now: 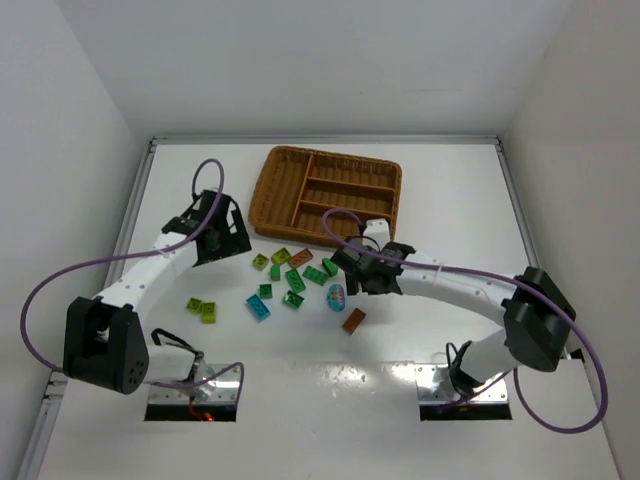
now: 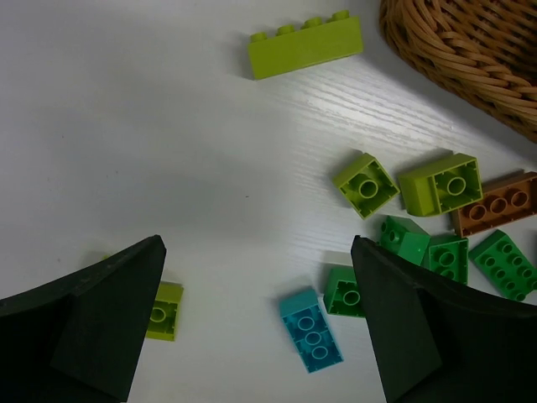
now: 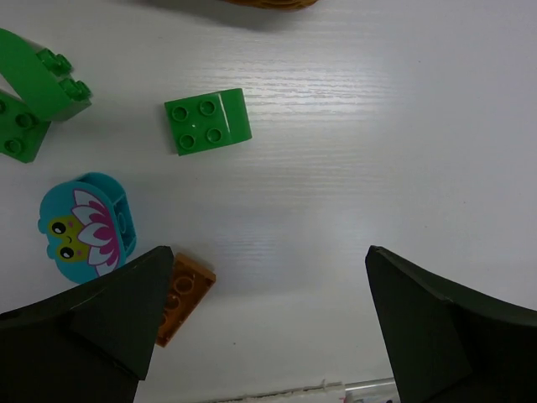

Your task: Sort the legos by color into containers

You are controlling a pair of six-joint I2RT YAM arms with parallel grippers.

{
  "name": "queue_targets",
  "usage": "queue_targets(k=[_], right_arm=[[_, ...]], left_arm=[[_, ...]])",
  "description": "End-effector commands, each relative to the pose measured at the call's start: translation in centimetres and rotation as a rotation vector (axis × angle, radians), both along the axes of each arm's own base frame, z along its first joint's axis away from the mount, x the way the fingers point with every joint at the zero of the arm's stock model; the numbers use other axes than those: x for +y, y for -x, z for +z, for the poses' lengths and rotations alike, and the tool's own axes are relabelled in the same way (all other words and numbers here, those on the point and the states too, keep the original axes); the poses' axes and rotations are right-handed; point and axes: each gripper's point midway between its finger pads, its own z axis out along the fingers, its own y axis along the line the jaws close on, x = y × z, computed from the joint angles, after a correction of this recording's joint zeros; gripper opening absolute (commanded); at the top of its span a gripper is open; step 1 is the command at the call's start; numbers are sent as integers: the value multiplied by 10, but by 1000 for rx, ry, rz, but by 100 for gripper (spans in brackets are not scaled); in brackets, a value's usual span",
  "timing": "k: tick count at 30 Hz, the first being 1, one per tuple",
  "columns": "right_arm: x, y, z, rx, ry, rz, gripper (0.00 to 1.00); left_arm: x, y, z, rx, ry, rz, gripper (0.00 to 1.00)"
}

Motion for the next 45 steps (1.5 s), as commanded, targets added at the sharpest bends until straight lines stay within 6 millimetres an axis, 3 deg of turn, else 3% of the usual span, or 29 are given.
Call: queue_targets(k=[1, 5, 11, 12, 13, 14, 17, 19, 26, 31, 35, 40, 45], right_arm=[[-2, -4, 14, -65, -45, -47, 99], [-6, -1, 12, -63, -69, -79, 99], [5, 3, 18, -85, -205, -78, 99], [12, 0, 27, -116, -263, -62, 97], [9, 3, 22, -116, -279, -85, 87], [0, -1, 23, -158, -274, -132, 84], [0, -3, 22, -177, -324, -177, 88], [12, -10, 29, -165, -357, -171, 89], [46, -26, 4, -91, -395, -173, 88], [47, -44, -14, -79, -328, -122, 87], [27, -54, -26, -18, -269, -94, 89], [34, -50, -35, 41, -347, -133, 87], [31, -52, -60, 72, -293, -191, 84]], left_arm=[[-6, -13, 15, -44, 13, -34, 100], [-13, -11, 15, -41, 16, -68, 100], [-23, -12, 18, -48, 36, -98, 100], [-27, -11, 18, -47, 37, -109, 100], [-28, -11, 18, -45, 45, -115, 100], [-29, -11, 18, -45, 45, -115, 100], [-32, -12, 19, -45, 46, -126, 100], [-32, -12, 19, -45, 46, -126, 100], [-36, -16, 13, -20, 30, -150, 100], [-35, -16, 12, -19, 19, -165, 100], [-35, -16, 15, -17, 13, -174, 100], [-35, -16, 15, -17, 13, -174, 100], [-35, -16, 12, -8, 11, -174, 100]])
